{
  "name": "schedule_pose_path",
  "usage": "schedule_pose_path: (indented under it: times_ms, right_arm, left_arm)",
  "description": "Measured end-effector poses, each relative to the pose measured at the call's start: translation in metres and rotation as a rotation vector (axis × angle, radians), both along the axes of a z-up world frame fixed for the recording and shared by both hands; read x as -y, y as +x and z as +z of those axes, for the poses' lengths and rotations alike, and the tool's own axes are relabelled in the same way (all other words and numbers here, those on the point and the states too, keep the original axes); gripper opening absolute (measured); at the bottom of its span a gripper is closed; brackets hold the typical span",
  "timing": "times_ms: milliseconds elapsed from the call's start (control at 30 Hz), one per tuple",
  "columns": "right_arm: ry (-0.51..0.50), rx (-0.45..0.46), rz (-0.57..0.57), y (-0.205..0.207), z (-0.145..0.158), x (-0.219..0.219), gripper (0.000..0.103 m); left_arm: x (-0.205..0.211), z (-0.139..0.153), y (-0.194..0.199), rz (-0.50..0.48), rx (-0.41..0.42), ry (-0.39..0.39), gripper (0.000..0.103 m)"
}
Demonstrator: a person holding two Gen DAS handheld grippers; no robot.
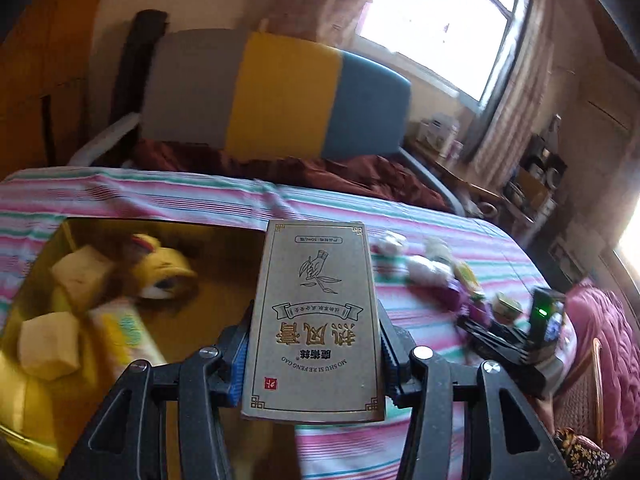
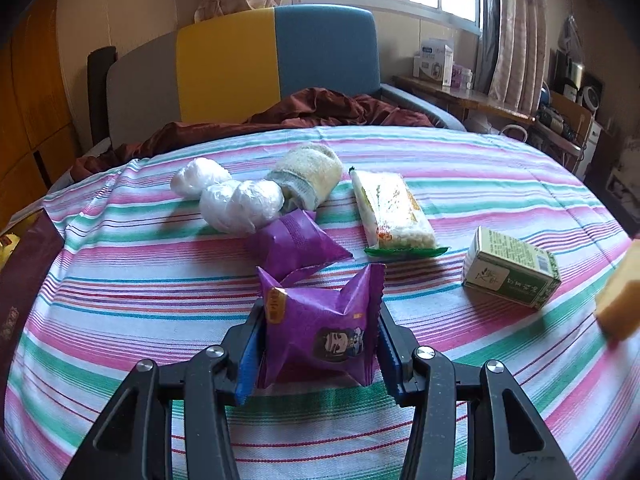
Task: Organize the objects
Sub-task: 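Carry the white booklet into the gold tray and open the left gripper while the right gripper holds the packet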
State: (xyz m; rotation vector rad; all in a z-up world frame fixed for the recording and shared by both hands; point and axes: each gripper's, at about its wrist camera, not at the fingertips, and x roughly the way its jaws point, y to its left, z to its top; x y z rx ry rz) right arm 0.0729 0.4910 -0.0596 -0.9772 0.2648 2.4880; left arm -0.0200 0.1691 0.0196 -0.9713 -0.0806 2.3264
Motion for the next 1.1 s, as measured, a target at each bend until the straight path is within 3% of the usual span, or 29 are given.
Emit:
schedule_pose_path:
  times_ms: [167,367,533,933,1100]
  right_arm:
    - [0.085,-0.057,0.058,0.006,0.011,0.019,0.05]
    - [0.169,-0.036,0.141,0.0,0.012,0.043,0.05]
    - [0.182,-0.015,0.149,-0.003,0.01,0.047,0.05]
    - [0.169,-0.001,0.136,-0.004,0.007,0.045,0.05]
    - [0.162,0.0,0.138,-0.005,0.006,0.043,0.05]
  left_arm:
    - [0.022,-0.015,-0.021,0.058,0.04,-0.028,0.051]
    - [0.018,-0.04,-0.055,0.046,0.135,-0.098,0.052]
    - [0.008,-0.054,-0.073,0.043,0.234,-0.105,0.052]
    - [-0.021,-0.066,-0.103,0.038,0.296,-0.118,0.052]
    - [-0.022,-0.061,-0.099,0.054,0.263,-0.139,0.056]
